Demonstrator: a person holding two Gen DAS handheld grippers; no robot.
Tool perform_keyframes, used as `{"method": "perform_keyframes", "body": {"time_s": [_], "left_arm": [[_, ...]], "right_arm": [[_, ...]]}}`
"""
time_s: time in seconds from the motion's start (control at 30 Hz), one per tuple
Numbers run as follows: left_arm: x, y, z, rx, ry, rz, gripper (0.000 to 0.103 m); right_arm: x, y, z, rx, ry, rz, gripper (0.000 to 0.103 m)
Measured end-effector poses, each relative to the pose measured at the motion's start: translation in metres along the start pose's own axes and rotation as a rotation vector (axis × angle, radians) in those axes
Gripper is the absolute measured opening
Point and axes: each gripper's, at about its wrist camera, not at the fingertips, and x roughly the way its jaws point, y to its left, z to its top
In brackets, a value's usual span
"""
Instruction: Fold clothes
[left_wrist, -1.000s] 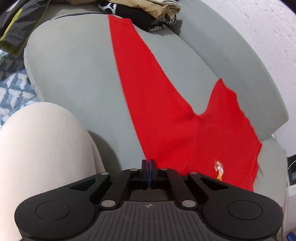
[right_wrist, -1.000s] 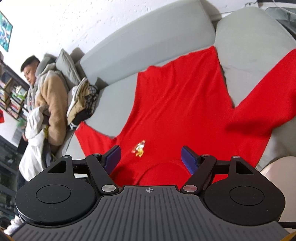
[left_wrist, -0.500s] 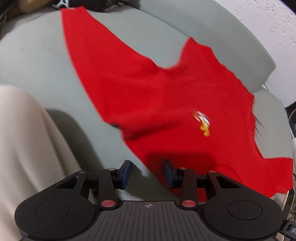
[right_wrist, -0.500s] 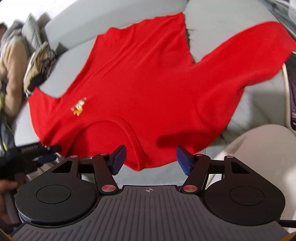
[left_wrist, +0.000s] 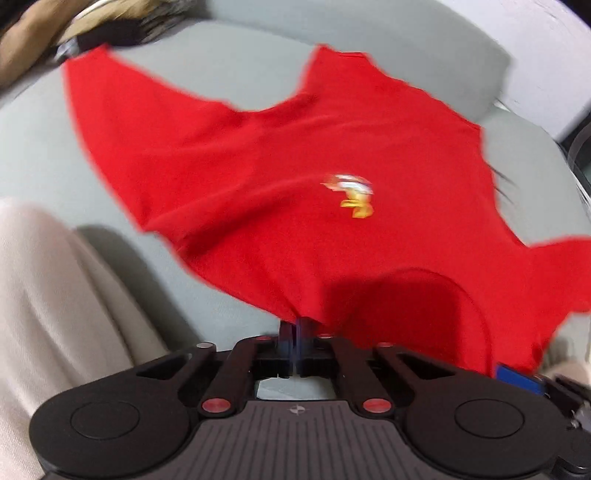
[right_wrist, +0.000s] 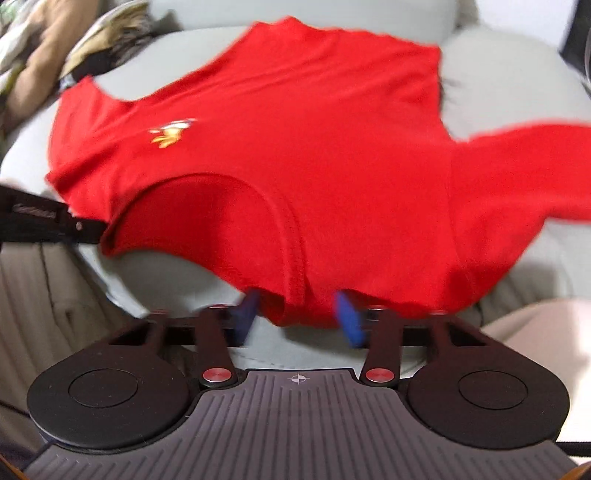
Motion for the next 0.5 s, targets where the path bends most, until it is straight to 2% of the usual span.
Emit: {"method": "perform_keyframes", "body": {"time_s": [0.1, 0.33, 0.37, 0.43, 0.47, 0.5], "left_arm": [[-0.015, -0.008, -0.002, 0.044, 0.027, -0.029, 0.000], [-0.008, 0.004, -0.004, 0.036, 0.122, -0.038, 0.000], [-0.003, 0.004, -0.005, 0.050, 0.155, -0.050, 0.000], [0.003, 0.006, -0.012, 0.077, 0.236, -0.093, 0.000], [0.002, 0.007, -0.015, 0.086, 0.261, -0.116, 0.000], [0.000, 0.009, -0.017, 0.089, 0.267, -0.137, 0.000]], "right_arm": [[-0.012, 0.000, 0.002, -0.034, -0.002, -0.066, 0.003], [-0.016, -0.008, 0.003, -0.011, 0.071, -0.058, 0.005], [-0.017, -0.008, 0.004, -0.013, 0.066, -0.047, 0.009], [-0.024, -0.008, 0.004, -0.020, 0.047, -0.035, 0.031], [-0.028, -0.009, 0.004, -0.023, 0.043, -0.042, 0.055], [-0.032, -0.009, 0.005, -0.022, 0.038, -0.045, 0.060]]}}
